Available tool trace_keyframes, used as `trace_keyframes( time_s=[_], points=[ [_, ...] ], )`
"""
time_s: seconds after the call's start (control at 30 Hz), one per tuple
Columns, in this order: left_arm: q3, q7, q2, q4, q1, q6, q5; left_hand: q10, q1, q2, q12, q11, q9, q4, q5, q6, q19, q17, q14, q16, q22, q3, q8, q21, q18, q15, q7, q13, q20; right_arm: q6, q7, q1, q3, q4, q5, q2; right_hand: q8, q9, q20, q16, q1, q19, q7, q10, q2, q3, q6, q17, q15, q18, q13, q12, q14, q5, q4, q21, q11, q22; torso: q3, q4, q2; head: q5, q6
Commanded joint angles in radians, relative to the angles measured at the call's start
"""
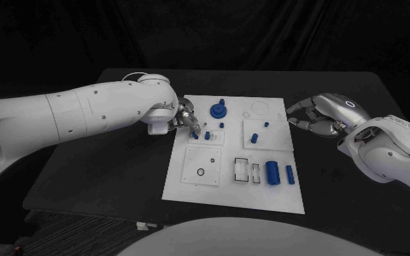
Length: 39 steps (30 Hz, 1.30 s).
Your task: Assemble the parts on the task board
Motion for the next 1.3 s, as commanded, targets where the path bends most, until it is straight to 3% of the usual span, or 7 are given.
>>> trace_keyframes(
  time_s=[0.03,1.3],
  points=[
    [0.000,0.006,-0.001,0.002,-0.005,0.003,0.001,0.105,0.002,0.008,0.004,-0.007,0.000,-0.011,0.006,-0.002,0.001,0.263,0.102,0.003,0.195,0.017,-0.007,-0.002,0.011,-0.007,-0.003,0.263,-0.002,-0.005,-0.005,-0.003,0.001,0.000,-0.003,0.000,-0.005,-0.001,0.005,-0.006,0.010,0.053,-0.002,0.022,-0.003,0.006,0.006,-0.001,0.003,-0.013,-0.131,-0.001,0.047,0.004,0.000,-0.006,-0.001,0.229,0.0000,-0.0002,0.000,0.000,0.000],
    [0.000,-0.019,-0.007,0.000,-0.015,0.007,0.001,0.105,0.008,0.011,0.004,-0.006,0.003,-0.020,0.006,-0.005,0.000,0.263,0.102,0.003,0.195,0.028,-0.006,-0.005,0.012,-0.006,-0.002,0.263,-0.002,0.007,-0.010,-0.006,0.001,0.001,-0.003,-0.002,-0.005,-0.002,0.006,-0.007,0.009,0.053,-0.001,0.021,-0.004,0.008,0.006,-0.003,0.003,-0.013,-0.133,-0.002,0.047,0.007,-0.001,-0.007,-0.002,0.229,0.0001,0.0001,0.000,0.004,0.000]
  ],
)
